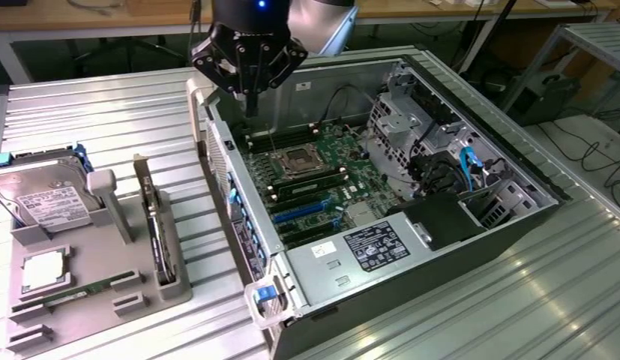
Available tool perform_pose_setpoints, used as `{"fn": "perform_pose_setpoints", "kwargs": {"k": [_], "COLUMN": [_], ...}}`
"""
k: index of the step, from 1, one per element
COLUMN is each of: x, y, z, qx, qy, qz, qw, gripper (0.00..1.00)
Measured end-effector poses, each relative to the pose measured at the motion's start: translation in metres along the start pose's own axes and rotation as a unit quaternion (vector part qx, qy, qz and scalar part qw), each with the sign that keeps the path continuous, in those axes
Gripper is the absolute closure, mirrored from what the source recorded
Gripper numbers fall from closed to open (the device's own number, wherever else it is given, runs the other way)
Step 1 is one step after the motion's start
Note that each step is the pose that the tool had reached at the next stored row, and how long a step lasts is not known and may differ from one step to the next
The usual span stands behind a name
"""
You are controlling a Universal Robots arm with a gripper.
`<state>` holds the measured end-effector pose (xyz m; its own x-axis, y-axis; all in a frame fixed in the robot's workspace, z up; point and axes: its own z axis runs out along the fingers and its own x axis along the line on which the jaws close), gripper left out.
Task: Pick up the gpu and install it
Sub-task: 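Reach for the gpu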
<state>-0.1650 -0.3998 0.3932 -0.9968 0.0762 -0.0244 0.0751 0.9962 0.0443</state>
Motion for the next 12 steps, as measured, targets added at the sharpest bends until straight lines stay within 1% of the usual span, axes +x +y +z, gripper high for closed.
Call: {"fn": "perform_pose_setpoints", "kwargs": {"k": [5, 8, 12], "x": [0.004, 0.008, 0.013], "y": [-0.0007, -0.0042, -0.0122], "z": [0.0, -0.0002, -0.0005], "qx": [0.0, 0.0, 0.0], "qy": [0.0, 0.0, 0.0], "qz": [0.0, 0.0, 0.0], "qw": [1.0, 1.0, 1.0], "gripper": [0.89, 0.89, 0.89]}}
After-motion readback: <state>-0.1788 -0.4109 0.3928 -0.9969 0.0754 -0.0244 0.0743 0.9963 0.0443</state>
